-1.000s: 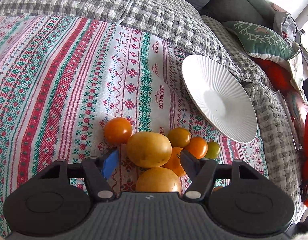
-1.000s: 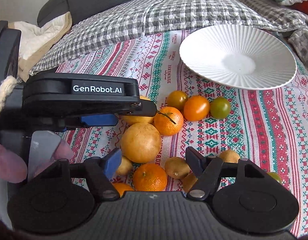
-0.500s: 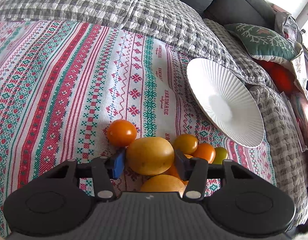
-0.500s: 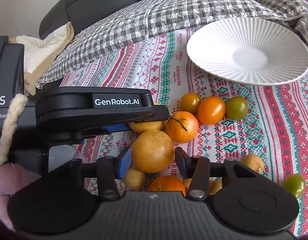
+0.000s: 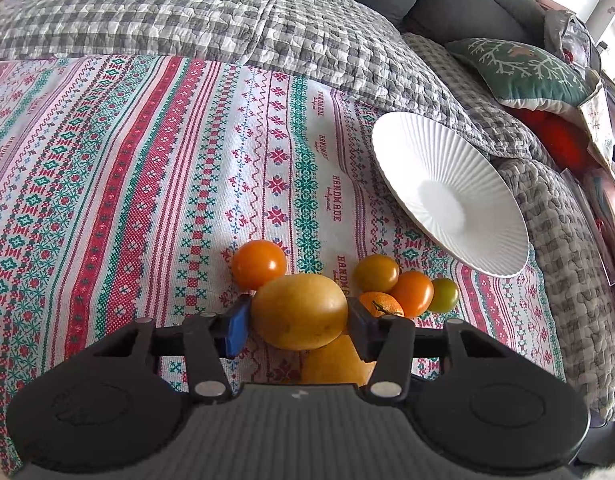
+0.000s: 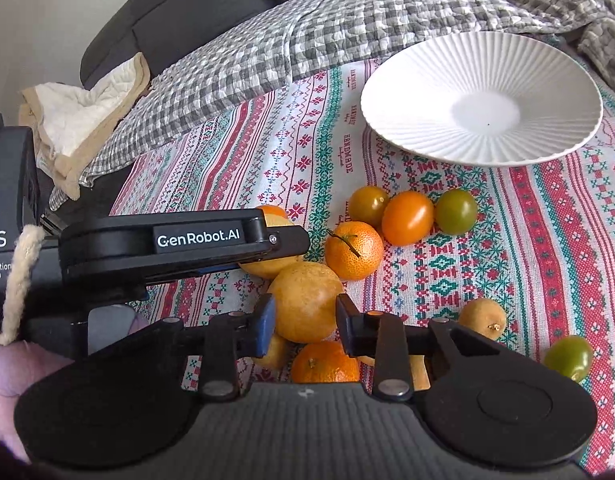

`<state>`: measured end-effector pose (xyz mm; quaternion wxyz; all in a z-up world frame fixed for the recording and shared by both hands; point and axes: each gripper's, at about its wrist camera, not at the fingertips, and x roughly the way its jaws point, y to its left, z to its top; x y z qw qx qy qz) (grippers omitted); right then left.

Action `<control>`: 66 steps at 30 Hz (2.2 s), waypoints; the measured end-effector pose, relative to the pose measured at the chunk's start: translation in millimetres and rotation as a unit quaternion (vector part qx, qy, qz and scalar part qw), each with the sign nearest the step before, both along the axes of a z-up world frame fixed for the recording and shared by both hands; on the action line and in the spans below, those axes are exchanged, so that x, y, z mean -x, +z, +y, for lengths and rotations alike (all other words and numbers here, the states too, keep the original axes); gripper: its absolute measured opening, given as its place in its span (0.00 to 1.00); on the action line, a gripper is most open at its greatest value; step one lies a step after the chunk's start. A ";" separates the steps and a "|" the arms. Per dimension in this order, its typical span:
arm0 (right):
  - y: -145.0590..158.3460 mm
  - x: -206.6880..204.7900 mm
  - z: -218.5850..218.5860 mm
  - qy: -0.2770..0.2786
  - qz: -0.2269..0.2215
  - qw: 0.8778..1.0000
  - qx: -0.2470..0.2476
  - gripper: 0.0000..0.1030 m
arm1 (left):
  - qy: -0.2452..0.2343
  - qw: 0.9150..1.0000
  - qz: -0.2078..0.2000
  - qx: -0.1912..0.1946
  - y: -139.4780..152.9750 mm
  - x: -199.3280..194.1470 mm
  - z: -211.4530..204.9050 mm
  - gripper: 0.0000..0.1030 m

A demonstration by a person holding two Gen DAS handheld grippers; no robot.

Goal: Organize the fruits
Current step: 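Close the left gripper on a yellow grapefruit while the right gripper grasps another grapefruit, then lift both held grapefruits and carry them over the white plate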

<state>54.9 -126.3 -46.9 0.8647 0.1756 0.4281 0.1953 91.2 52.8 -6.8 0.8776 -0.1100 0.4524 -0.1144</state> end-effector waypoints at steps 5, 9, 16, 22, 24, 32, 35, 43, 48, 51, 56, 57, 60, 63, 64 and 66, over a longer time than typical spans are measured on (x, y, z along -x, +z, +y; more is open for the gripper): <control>-5.2 -5.6 1.8 -0.012 0.021 1.000 -0.019 0.44 | 0.013 1.000 0.004 -0.011 -0.3 0.1 1.9 0.41; -8.0 -10.6 14.2 -0.012 0.026 1.000 -0.009 0.56 | 0.020 1.000 -0.004 -0.020 2.6 2.4 5.6 0.41; -12.9 -13.6 27.4 -0.015 0.016 0.999 0.027 0.48 | 0.024 0.999 -0.004 -0.032 2.1 5.1 11.9 0.41; -12.5 -13.0 27.3 -0.013 0.014 0.999 0.039 0.42 | 0.026 0.999 -0.006 -0.034 3.8 7.0 12.0 0.41; -11.0 -11.4 26.7 -0.013 0.013 0.999 0.041 0.42 | 0.025 0.999 -0.007 -0.035 4.6 7.8 10.6 0.41; 0.7 -3.5 13.8 -0.020 0.001 0.999 0.040 0.42 | 0.020 0.999 -0.014 -0.033 10.3 11.4 6.9 0.41; 4.6 -0.3 1.3 -0.029 0.000 0.999 0.033 0.42 | 0.017 0.999 -0.020 -0.029 14.4 13.0 3.5 0.41; 18.7 2.7 -40.4 -0.080 -0.010 0.996 0.027 0.42 | -0.003 0.999 -0.049 -0.021 27.1 20.6 -16.3 0.41; 23.5 -0.1 -66.9 -0.111 -0.009 0.994 0.023 0.42 | -0.008 0.998 -0.062 -0.018 32.5 19.8 -28.4 0.41; 28.0 -4.2 -82.5 -0.126 -0.012 0.992 0.021 0.42 | -0.015 0.997 -0.071 -0.027 33.6 15.1 -38.3 0.41; 33.9 -14.4 -115.1 -0.146 -0.028 0.989 0.001 0.42 | -0.028 0.996 -0.078 -0.016 34.8 3.8 -52.4 0.41; 34.3 -17.4 -120.5 -0.151 -0.029 0.988 -0.003 0.42 | -0.032 0.996 -0.085 -0.018 36.0 1.9 -56.3 0.41; 33.9 -31.0 -136.0 -0.163 -0.033 0.986 -0.017 0.42 | -0.049 0.993 -0.099 -0.026 36.1 -7.4 -68.8 0.41; 30.7 -48.4 -145.4 -0.164 -0.035 0.986 -0.028 0.42 | -0.066 0.991 -0.107 -0.035 31.8 -18.2 -82.1 0.41; 29.3 -54.7 -147.3 -0.164 -0.036 0.985 -0.030 0.42 | -0.073 0.991 -0.110 -0.039 29.9 -21.5 -87.3 0.41; 26.4 -68.5 -149.7 -0.162 -0.036 0.986 -0.032 0.42 | -0.087 0.988 -0.115 -0.051 25.4 -31.0 -98.3 0.41</control>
